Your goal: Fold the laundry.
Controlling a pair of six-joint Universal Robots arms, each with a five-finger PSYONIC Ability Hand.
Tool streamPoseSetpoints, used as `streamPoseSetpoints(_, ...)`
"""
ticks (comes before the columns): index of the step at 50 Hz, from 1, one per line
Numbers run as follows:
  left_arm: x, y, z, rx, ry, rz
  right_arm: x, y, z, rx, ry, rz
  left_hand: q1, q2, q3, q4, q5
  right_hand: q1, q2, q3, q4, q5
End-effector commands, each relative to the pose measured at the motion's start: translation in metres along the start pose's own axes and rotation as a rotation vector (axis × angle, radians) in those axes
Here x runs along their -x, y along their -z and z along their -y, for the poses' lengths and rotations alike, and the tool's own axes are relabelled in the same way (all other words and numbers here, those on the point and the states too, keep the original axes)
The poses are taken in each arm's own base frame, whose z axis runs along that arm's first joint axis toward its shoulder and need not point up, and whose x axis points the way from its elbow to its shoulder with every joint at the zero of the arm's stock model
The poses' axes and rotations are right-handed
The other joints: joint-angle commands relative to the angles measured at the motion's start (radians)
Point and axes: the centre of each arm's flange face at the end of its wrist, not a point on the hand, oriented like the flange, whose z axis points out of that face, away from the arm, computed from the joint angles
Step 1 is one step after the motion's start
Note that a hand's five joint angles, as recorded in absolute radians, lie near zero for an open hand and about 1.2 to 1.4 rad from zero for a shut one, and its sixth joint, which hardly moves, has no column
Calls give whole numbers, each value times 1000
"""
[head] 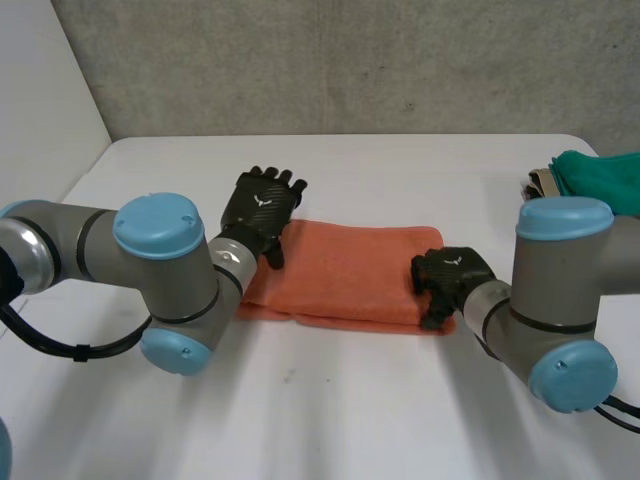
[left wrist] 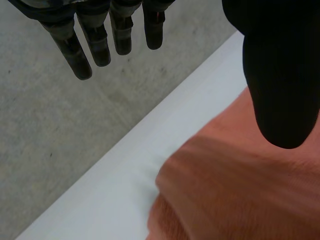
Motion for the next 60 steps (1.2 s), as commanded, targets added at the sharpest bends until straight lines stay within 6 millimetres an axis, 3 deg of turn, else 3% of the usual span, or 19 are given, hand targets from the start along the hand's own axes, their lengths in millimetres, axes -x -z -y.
streamPoseSetpoints(1, 1, 10, -6, 50, -1, 15, -32, -7, -6, -19, 117, -102, 26, 14, 5, 11, -5, 605, 464, 491, 492, 521)
streamPoseSetpoints(4, 10, 20, 7, 38, 1, 28, -41, 0, 10, -56, 218, -146, 23, 11, 2, 8, -8, 605, 464, 491, 492, 521)
streamPoseSetpoints(5, 12, 22, 10, 35, 2, 31, -46, 7, 28, -101, 295, -185, 23, 11, 2, 8, -8, 605, 464, 491, 492, 521)
streamPoseSetpoints(7, 16, 30, 17, 30, 5, 38, -49, 13, 42, -131, 359, -221, 20, 9, -1, 5, -11, 605, 464, 491, 492, 521)
streamPoseSetpoints(10, 27, 39, 25, 21, 13, 60, -43, 15, 64, -175, 491, -252, 15, 3, -6, -1, -17, 605, 464, 491, 492, 521)
streamPoseSetpoints(11, 31, 41, 27, 19, 12, 69, -35, 15, 69, -192, 526, -241, 15, 3, -6, -1, -17, 605, 464, 491, 492, 521)
streamPoseSetpoints(12, 34, 43, 28, 19, 14, 76, -9, 15, 76, -236, 599, -194, 15, 3, -6, -1, -17, 605, 464, 491, 492, 521)
streamPoseSetpoints(17, 48, 50, 30, 25, 16, 111, 76, 21, 97, -402, 741, -43, 9, -3, -12, -6, -23, 605, 464, 491, 492, 521)
streamPoseSetpoints(20, 55, 52, 28, 32, 17, 128, 118, 19, 86, -453, 783, 87, 9, -3, -12, -6, -23, 605, 464, 491, 492, 521)
streamPoseSetpoints(24, 58, 52, 26, 39, 18, 137, 155, 17, 61, -472, 808, 256, 9, -3, -12, -6, -23, 605, 464, 491, 492, 521)
streamPoseSetpoints(26, 59, 51, 27, 34, 21, 139, 161, 18, 58, -477, 803, 288, 9, -3, -12, -6, -23, 78, -63, -37, -35, -6)
streamPoseSetpoints(28, 60, 50, 29, 26, 22, 140, 159, 20, 58, -453, 757, 282, 9, -3, -12, -6, -23, -398, -540, -513, -511, -483)
streamPoseSetpoints(32, 56, 43, 42, -24, 22, 134, 149, 22, 59, -387, 505, 291, 20, 8, -1, 5, -11, -614, -756, -729, -727, -699)
streamPoseSetpoints(33, 54, 42, 45, -34, 23, 130, 144, 21, 60, -372, 431, 289, 20, 9, -1, 5, -11, -616, -758, -731, -729, -701)
streamPoseSetpoints(38, 24, 35, 60, -95, 81, 55, 54, 23, 98, -359, -91, 137, 26, 14, 5, 11, -5, -616, -758, -731, -729, -701)
streamPoseSetpoints(46, -27, 15, 61, -132, 165, -87, 1, 13, 87, -288, -194, -11, 62, 50, 40, 46, 30, -616, -758, -731, -729, -701)
streamPoseSetpoints(48, -46, 10, 52, -112, 162, -141, -4, 10, 85, -277, -199, -24, 67, 55, 46, 52, 36, -616, -758, -731, -729, -701)
streamPoseSetpoints(52, -61, 6, 27, -12, 145, -180, -5, 1, 77, -243, -200, -26, 108, 96, 87, 93, 77, -616, -758, -731, -729, -701)
streamPoseSetpoints(60, -64, 27, 5, 145, 108, -219, 0, 1, 59, -154, -192, -9, 208, 196, 187, 193, 177, -616, -758, -731, -729, -701)
